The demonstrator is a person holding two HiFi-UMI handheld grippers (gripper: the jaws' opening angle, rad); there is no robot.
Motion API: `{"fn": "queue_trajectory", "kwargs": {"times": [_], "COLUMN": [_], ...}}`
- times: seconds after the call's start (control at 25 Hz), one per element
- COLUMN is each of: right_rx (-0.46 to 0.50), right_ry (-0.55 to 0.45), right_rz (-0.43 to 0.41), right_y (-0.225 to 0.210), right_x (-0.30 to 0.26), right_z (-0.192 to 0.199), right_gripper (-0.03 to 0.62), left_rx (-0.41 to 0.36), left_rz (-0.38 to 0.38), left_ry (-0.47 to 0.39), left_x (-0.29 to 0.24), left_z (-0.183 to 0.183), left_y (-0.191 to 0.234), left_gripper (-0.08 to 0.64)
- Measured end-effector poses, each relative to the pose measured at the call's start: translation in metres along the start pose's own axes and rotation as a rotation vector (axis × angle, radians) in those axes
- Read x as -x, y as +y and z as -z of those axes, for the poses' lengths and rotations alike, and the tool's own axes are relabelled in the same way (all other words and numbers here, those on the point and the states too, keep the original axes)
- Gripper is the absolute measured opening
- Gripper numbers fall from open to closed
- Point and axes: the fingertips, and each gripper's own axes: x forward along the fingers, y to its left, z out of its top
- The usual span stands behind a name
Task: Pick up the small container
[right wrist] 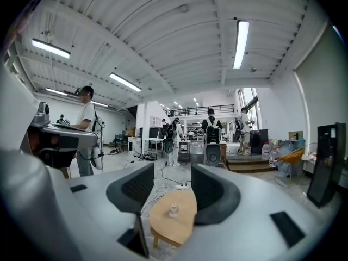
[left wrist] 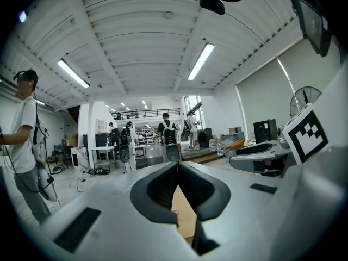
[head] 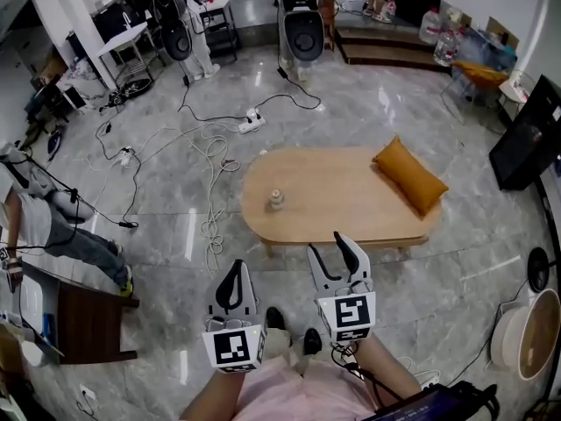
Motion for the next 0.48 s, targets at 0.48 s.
{"fn": "queue_trajectory", "kwargs": {"times": [0.48], "right_rx": [0.024], "right_ry": [0.055], "right_rz": [-0.015], "right_y": [0.006], "right_x": [-0.143], "right_z": [0.01], "right_gripper": [0.224], "left_rx": [0.047], "left_rz": [0.002], "left_ry": [0.028], "left_x": [-0.127], "left_z": [0.034], "left_y": [0.092], "left_gripper": [0.014]}}
